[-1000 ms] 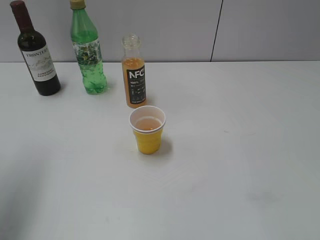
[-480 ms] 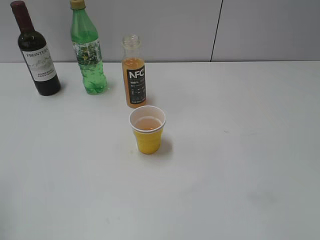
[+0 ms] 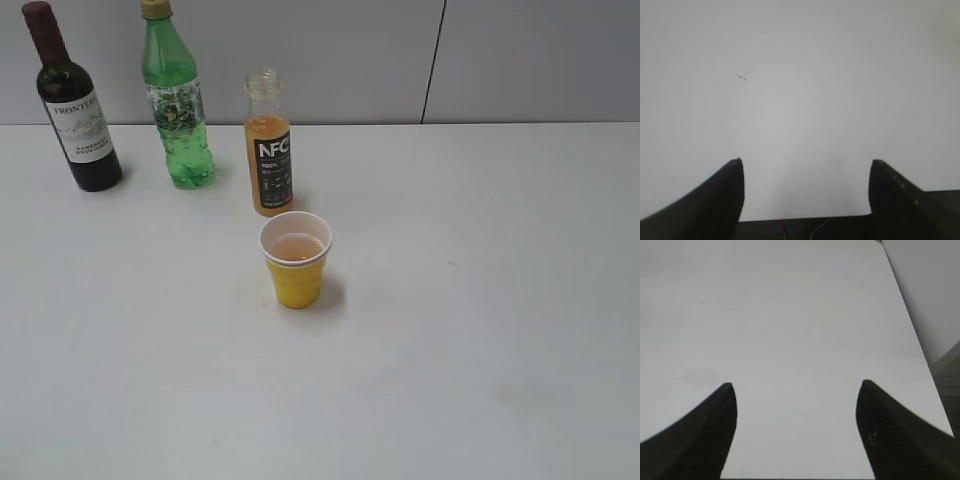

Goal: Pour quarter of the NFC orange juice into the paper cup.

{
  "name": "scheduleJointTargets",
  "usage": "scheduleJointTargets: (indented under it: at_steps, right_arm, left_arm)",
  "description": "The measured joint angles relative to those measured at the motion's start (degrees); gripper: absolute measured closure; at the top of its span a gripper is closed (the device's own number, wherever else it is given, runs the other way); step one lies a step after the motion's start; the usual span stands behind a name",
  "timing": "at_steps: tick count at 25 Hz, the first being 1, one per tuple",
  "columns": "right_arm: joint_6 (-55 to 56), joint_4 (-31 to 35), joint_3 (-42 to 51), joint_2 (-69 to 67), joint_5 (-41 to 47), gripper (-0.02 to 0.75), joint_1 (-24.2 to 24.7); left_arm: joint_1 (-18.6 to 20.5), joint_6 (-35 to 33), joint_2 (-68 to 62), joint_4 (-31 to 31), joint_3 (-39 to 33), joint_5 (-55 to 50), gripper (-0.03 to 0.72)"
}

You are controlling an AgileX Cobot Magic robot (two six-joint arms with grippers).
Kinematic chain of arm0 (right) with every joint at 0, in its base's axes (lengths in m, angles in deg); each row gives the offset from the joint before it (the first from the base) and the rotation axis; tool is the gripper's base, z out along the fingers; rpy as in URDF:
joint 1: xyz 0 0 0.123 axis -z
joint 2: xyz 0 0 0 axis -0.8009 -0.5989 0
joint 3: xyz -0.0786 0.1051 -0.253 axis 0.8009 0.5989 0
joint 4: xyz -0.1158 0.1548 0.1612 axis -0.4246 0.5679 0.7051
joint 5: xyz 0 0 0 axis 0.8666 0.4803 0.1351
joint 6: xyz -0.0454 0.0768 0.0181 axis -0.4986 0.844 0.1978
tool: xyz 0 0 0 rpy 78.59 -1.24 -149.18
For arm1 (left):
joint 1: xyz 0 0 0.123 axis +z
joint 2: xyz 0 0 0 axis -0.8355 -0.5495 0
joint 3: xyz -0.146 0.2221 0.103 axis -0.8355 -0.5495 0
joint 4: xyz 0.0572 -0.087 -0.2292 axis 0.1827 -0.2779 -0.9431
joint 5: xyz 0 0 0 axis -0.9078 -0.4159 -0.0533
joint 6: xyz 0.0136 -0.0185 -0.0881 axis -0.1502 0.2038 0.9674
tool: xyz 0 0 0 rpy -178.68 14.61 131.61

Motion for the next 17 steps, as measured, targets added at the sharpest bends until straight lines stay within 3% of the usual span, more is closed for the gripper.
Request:
scheduleJointTargets:
  at_steps: [7,17]
  right_arm:
    - [0.0,0.0,0.0,0.0,0.0,0.148,0.0]
    - [0.0,0.0,0.0,0.0,0.0,0.148,0.0]
  left_arm:
    - [-1.0,0.0,14.7,-0.3,-6.3,0.4,0.122]
    - [-3.6,0.1,26.6,1.3,-8.2,4.6,0.122]
